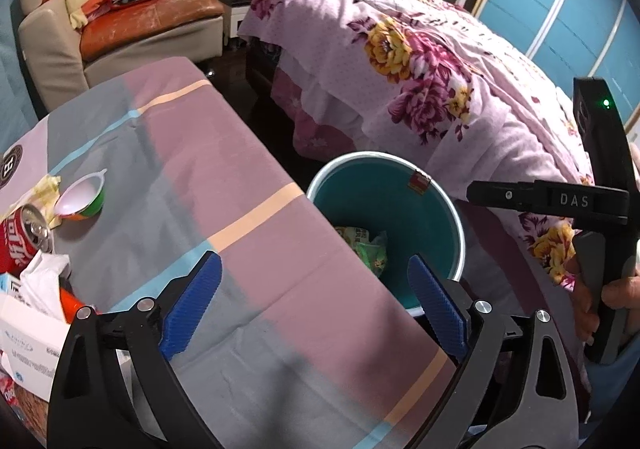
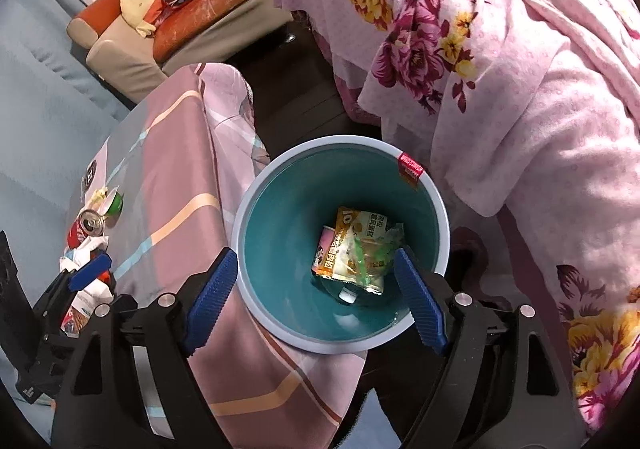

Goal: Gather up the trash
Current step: 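Move both open tools back toward the remaining trash on the table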

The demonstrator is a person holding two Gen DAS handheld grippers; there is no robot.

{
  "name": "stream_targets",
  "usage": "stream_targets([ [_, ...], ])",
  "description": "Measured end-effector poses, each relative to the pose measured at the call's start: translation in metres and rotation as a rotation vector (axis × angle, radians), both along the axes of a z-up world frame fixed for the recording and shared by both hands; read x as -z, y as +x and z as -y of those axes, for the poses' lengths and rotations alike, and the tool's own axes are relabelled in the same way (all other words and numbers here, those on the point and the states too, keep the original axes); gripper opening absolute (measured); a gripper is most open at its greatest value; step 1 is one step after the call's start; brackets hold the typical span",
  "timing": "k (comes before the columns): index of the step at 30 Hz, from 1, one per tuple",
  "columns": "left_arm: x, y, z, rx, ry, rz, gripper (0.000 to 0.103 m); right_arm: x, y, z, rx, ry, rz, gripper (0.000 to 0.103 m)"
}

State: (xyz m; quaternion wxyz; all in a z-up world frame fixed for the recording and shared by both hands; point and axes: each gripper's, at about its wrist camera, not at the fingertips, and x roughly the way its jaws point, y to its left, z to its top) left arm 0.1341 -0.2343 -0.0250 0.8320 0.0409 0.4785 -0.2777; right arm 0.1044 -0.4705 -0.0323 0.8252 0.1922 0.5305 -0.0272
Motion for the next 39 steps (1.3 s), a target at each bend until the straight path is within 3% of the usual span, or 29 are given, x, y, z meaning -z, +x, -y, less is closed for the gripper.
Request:
stream_targets([
  [17,-0.023,-0.026,-0.087,-0.118,-0.053,0.045,0.095,-0.029,-0.006,-0.081,-0.126,-0.087,0.013,0.083],
  [30,-0.025,-0.057,-0.208,-0.292,-0.071,0.053,0.095,-0.039,-0.004,-0.199,-0.375,-0.185,-0.008,0.084],
  [39,-0.005,-0.080,-0.291,-0.420,-0.070,0.024,0.095,-0.032,-0.003,-0.288,-0.578,-0.270,-0.029,0.084],
])
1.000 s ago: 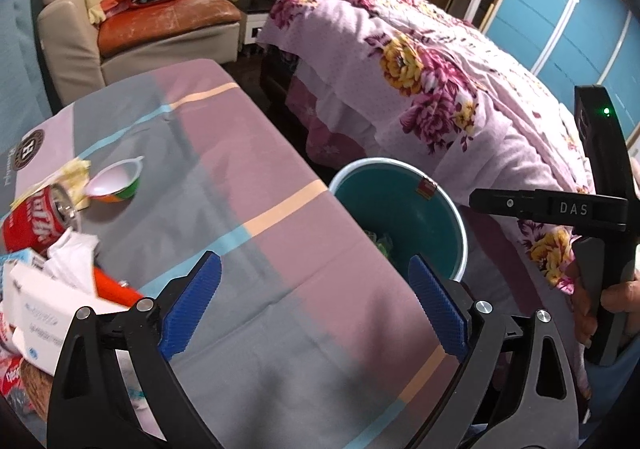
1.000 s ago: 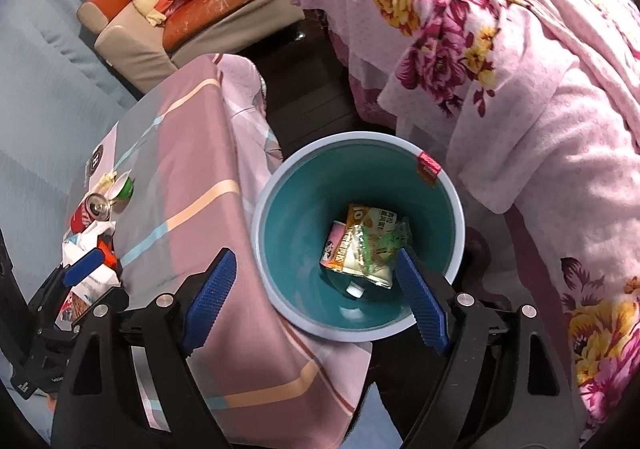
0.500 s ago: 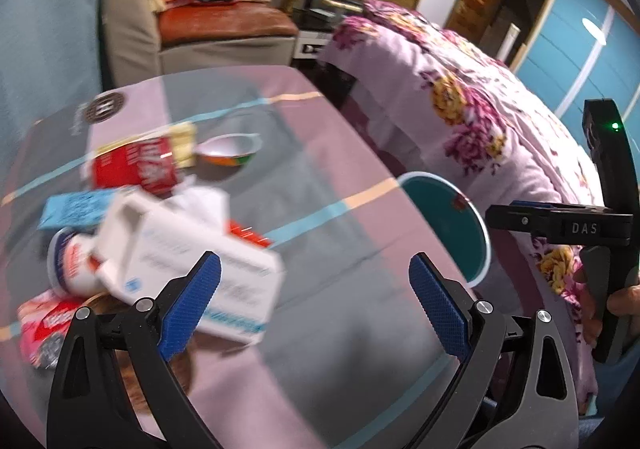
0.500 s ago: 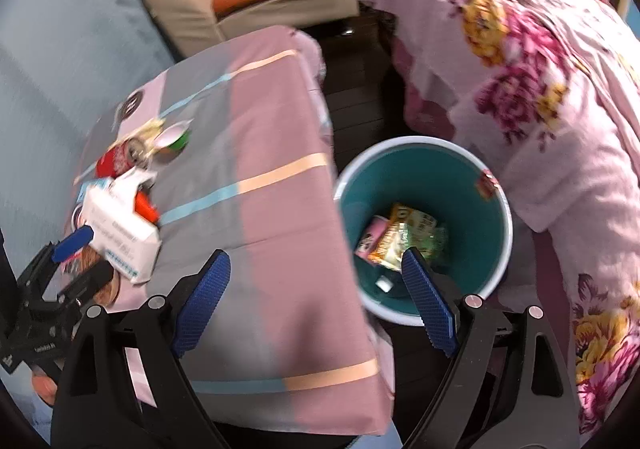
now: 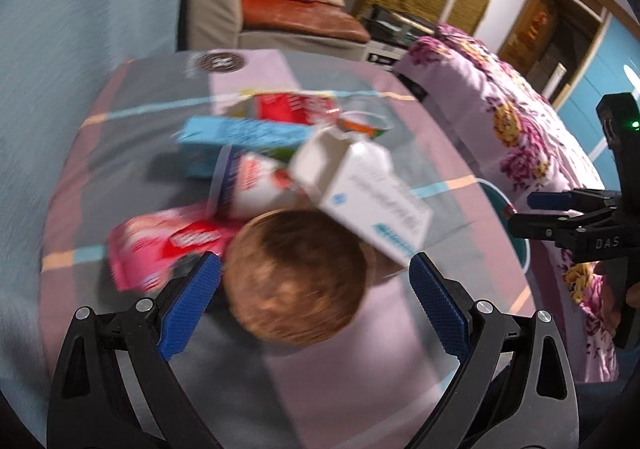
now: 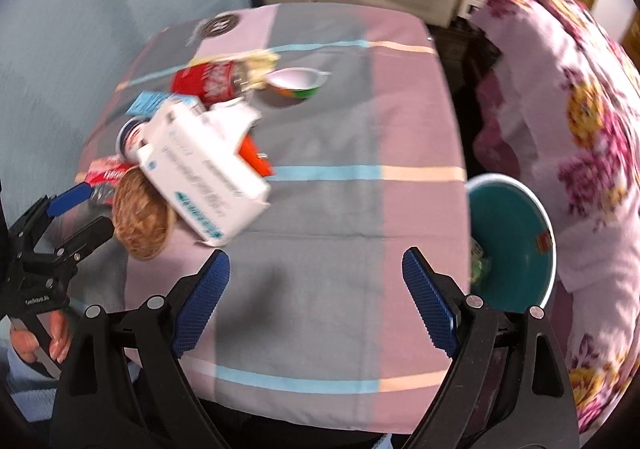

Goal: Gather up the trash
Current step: 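Move both open tools back toward the remaining trash on the table, then grasp the woven bowl rim with the left tool while the right tool grasps the white medicine box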

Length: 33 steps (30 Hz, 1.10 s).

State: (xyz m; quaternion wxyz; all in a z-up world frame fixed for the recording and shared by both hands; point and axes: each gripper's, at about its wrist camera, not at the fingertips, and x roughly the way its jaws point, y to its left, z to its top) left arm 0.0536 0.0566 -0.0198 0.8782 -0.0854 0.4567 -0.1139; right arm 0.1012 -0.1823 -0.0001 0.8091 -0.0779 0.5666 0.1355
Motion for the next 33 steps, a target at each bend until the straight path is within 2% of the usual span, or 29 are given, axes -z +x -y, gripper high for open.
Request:
stream_targets([
  [7,0.021,-0.011,-0.047,-0.084,-0.024,-0.050,0.095,0.012,0.011,-0.067,-0.174,-0.050,-0.005,0.084],
  [13,0.032,-0.013,-0.062,-0.084,-0.032,-0.065,0.095,0.029,0.018,-0.105,-0.280,-0.106,-0.016,0.084],
  [20,0.041,-0.008,-0.063,-0.056,-0.030,-0.079,0.095,0.044,0.032,-0.122,-0.311,-0.121,-0.034,0.084],
  [30,0.054,-0.008,-0.076,-0.089,-0.055,-0.116,0.095,0.062,0.047,-0.132,-0.309,-0.110,-0.045,0.084],
  [33,0.056,-0.007,-0.072,-0.087,-0.057,-0.126,0.095,0.058,0.049,-0.126,-0.277,-0.052,-0.055,0.071],
])
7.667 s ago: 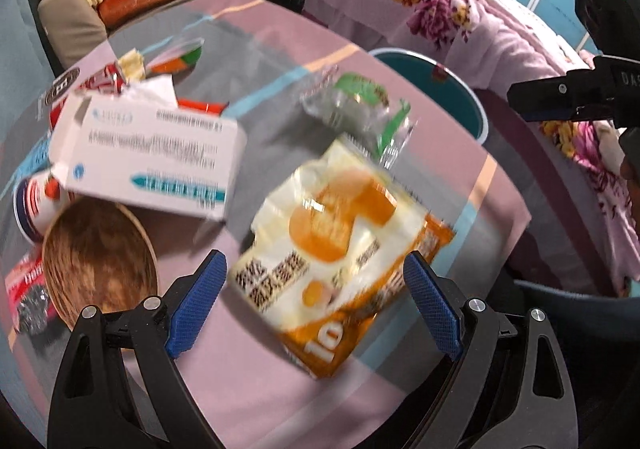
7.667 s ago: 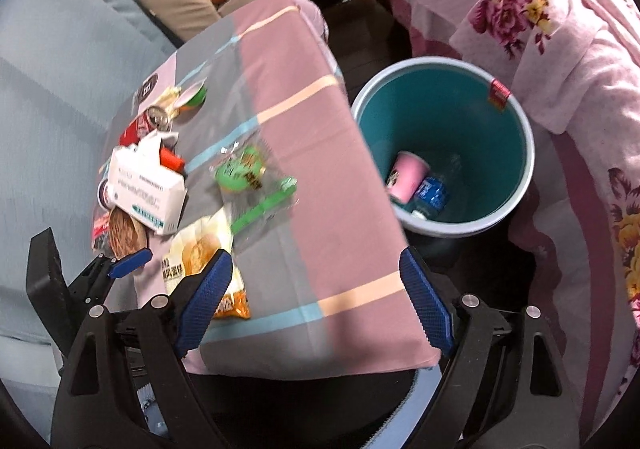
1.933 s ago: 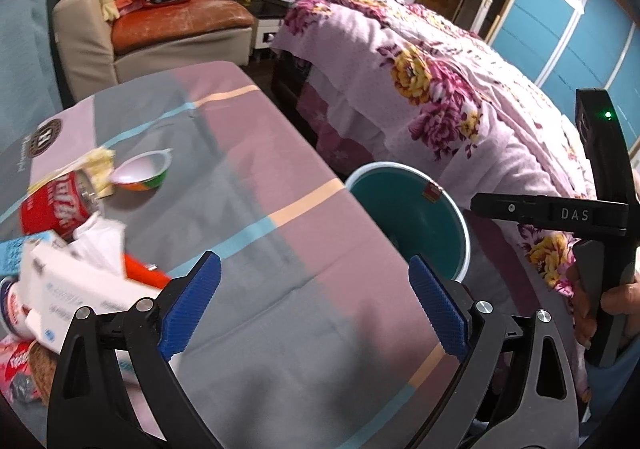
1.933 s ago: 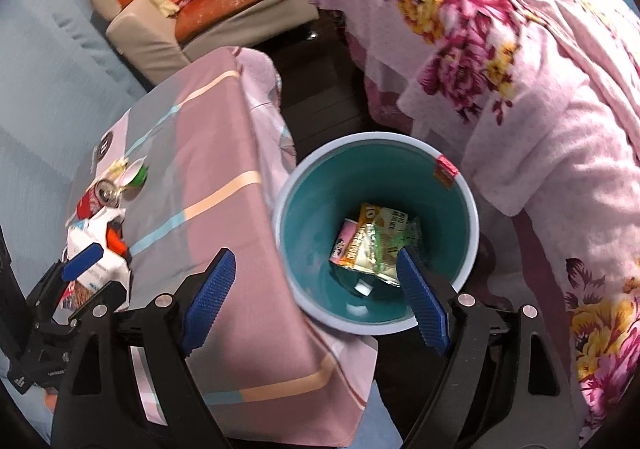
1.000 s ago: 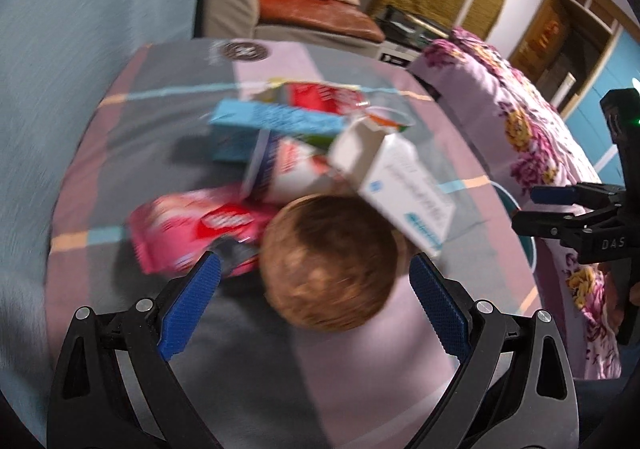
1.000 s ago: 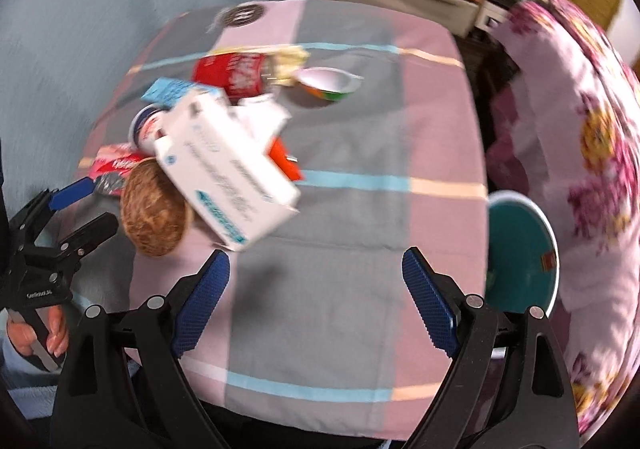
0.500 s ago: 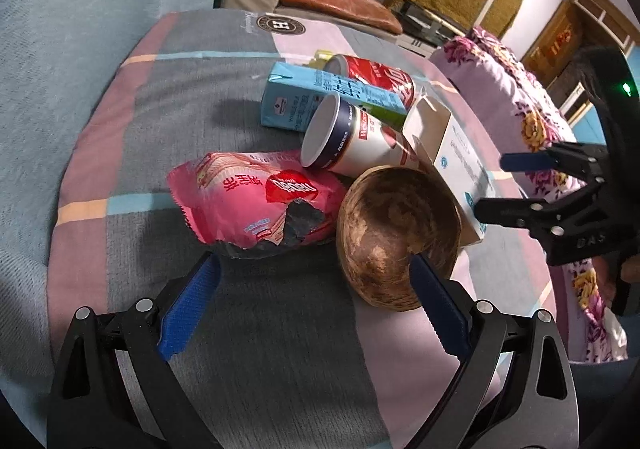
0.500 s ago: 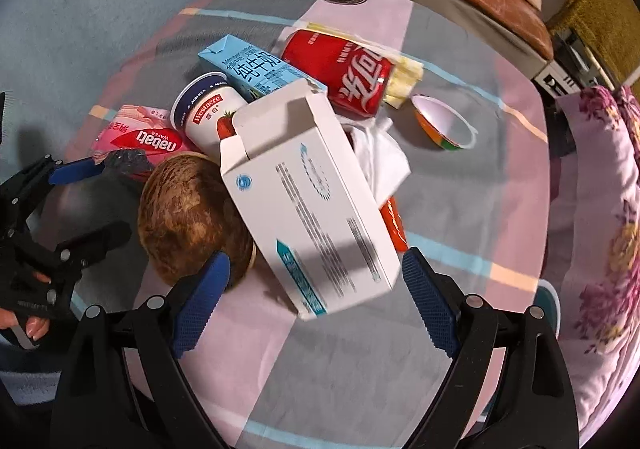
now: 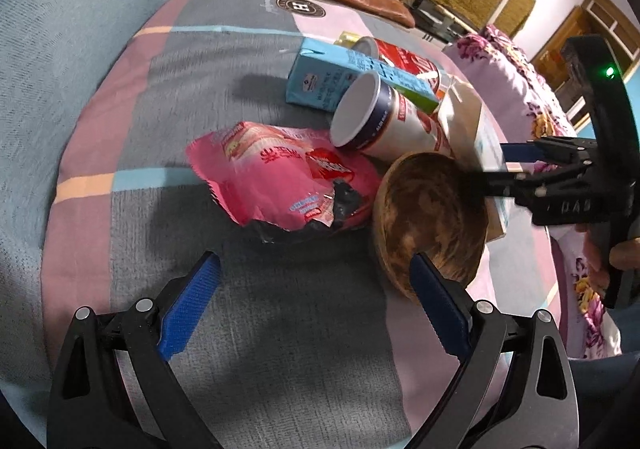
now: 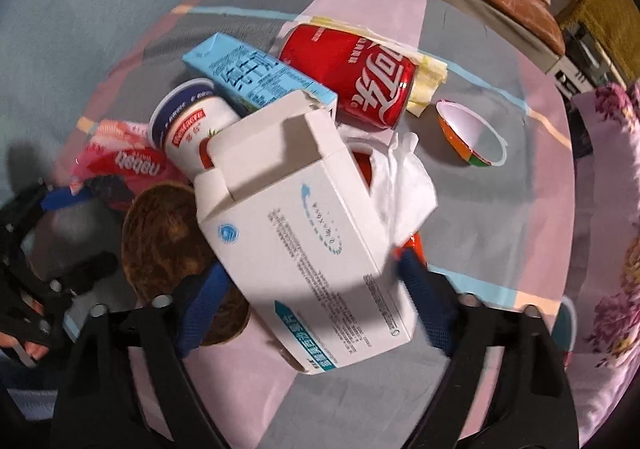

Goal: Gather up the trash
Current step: 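Grasp the woven bowl rim with the left tool while the right tool grasps the white medicine box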

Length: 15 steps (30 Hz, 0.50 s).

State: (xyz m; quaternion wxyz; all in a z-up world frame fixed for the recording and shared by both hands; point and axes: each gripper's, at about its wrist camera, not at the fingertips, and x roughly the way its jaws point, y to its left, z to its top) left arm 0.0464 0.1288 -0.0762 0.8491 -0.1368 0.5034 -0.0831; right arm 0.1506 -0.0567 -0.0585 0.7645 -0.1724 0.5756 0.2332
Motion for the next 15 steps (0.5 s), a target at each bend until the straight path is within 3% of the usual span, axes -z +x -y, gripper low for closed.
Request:
stream_targets([
  [8,-0.005,-0.005,0.013,0.028,-0.037,0.009,0.095,-0.022,-0.010,0.027,0.068,0.083,0.005,0.066],
  [15,-0.004,0.003,0.028,0.005,-0.045,-0.020,0.072,-0.035,-0.018,0.060,0.143,0.143,-0.001,0.066],
])
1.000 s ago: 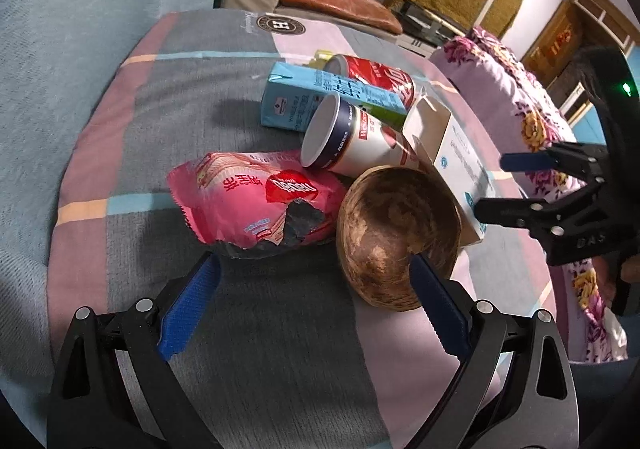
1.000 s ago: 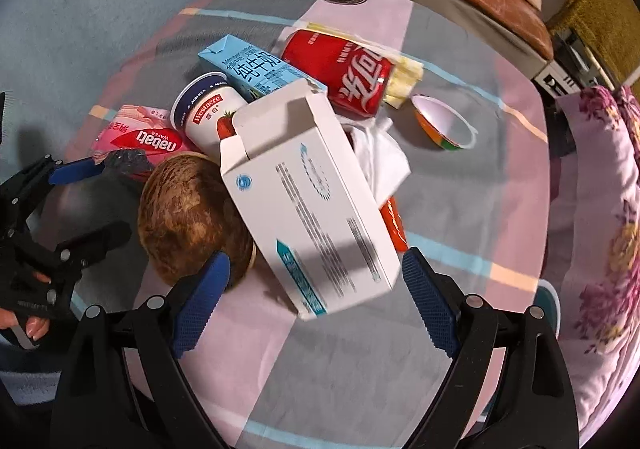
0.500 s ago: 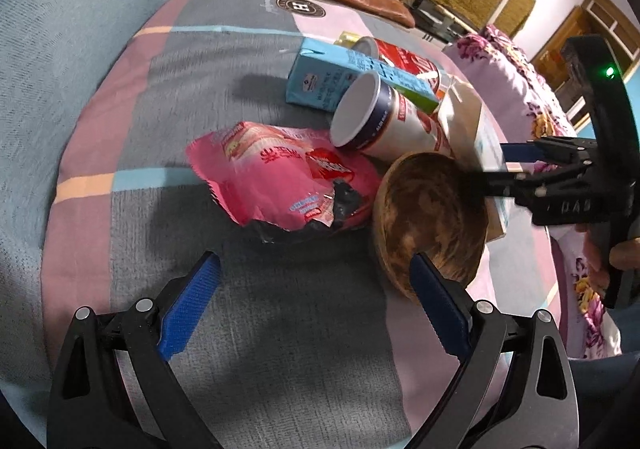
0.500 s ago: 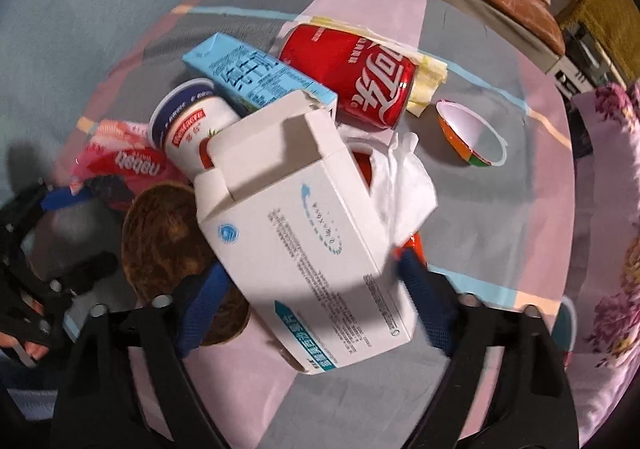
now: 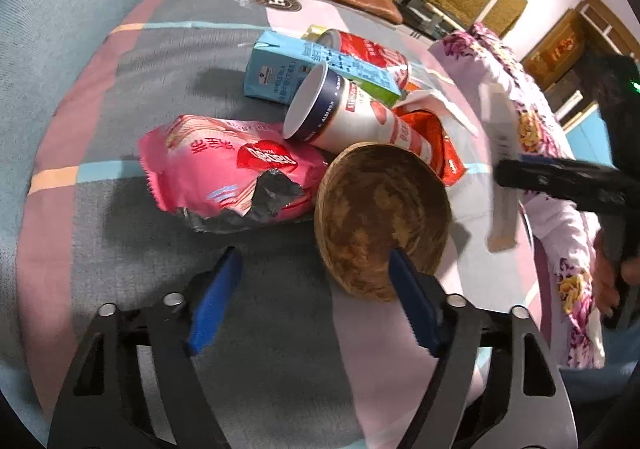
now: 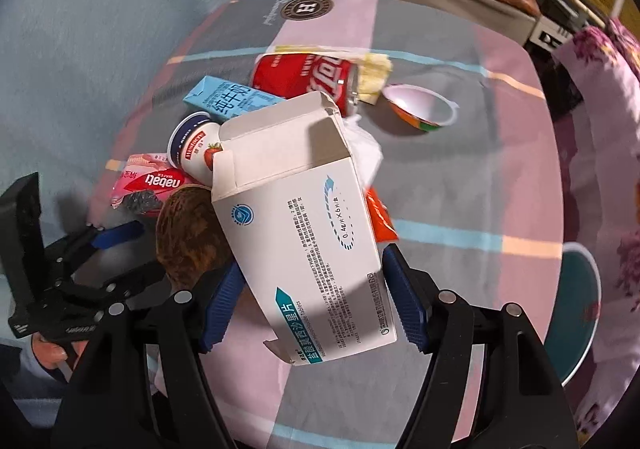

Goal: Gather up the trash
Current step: 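Grasp the woven bowl rim with the left tool while the right tool grasps the white medicine box, then carry the woven bowl and white box over the teal bin and release both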

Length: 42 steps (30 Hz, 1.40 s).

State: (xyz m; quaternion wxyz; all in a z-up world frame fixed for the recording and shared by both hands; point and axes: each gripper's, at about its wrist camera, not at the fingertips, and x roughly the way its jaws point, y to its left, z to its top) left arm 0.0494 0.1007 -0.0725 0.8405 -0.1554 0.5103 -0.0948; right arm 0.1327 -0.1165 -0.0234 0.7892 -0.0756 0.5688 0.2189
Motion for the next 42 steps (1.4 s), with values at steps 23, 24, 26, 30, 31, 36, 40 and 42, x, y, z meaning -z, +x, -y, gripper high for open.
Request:
stream_targets([
  [23,-0.039,0.014,0.084,0.052,0.219,0.107,0.006,-0.008,-0.026,0.108,0.198,0.123,0.044,0.065],
  [24,-0.044,0.013,0.089,0.058,0.231,0.117,0.006,-0.009,-0.027,0.114,0.206,0.132,0.048,0.065],
  [26,-0.052,0.014,0.098,0.073,0.237,0.129,0.006,-0.011,-0.028,0.122,0.218,0.144,0.055,0.065],
  [30,-0.064,0.019,0.119,0.106,0.249,0.149,0.006,-0.017,-0.031,0.144,0.254,0.170,0.081,0.065],
  [31,-0.067,0.021,0.126,0.118,0.251,0.155,0.006,-0.019,-0.032,0.152,0.268,0.177,0.090,0.065],
  [36,-0.081,0.034,0.170,0.200,0.257,0.188,0.006,-0.034,-0.037,0.204,0.365,0.211,0.149,0.065],
  [40,-0.089,0.047,0.214,0.282,0.249,0.213,0.006,-0.042,-0.042,0.251,0.459,0.228,0.186,0.065],
  [42,-0.091,0.053,0.239,0.321,0.241,0.218,0.006,-0.044,-0.047,0.280,0.517,0.229,0.204,0.065],
])
